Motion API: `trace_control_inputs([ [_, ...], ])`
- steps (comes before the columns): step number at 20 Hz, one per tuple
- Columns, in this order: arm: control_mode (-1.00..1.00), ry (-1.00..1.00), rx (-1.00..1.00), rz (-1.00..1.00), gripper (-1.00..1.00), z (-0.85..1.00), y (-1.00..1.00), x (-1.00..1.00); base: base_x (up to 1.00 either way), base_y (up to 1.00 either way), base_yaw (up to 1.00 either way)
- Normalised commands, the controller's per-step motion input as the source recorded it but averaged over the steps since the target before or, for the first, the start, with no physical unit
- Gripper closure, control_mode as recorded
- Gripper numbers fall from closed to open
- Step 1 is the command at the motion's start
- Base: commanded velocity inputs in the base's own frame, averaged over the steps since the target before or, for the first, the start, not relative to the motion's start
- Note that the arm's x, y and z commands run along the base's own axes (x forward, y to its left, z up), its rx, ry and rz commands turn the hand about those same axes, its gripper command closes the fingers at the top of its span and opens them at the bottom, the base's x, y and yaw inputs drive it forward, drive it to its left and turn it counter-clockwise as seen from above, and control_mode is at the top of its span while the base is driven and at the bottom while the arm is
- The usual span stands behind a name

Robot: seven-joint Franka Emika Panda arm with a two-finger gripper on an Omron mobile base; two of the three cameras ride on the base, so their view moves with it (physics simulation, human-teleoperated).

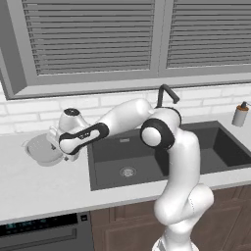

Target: Put the colander in the sink, put the peach in the colander, and turn on the sink faucet and pour water over the colander.

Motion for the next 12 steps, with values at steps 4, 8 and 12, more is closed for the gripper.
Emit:
trace_control_inputs([
  [4, -1.0, 0.0, -0.05, 0.0, -1.0, -0.27, 0.02, 0.11, 0.0, 0.0, 0.0],
  [8, -1.0, 0.0, -0.05, 0.0, -1.0, -0.26, 0.02, 0.16, 0.0, 0.0, 0.0],
  [12, -1.0, -0.03, -0.02, 0.0, -1.0, -0.09, 0.07, 0.19, 0.0, 0.0, 0.0],
])
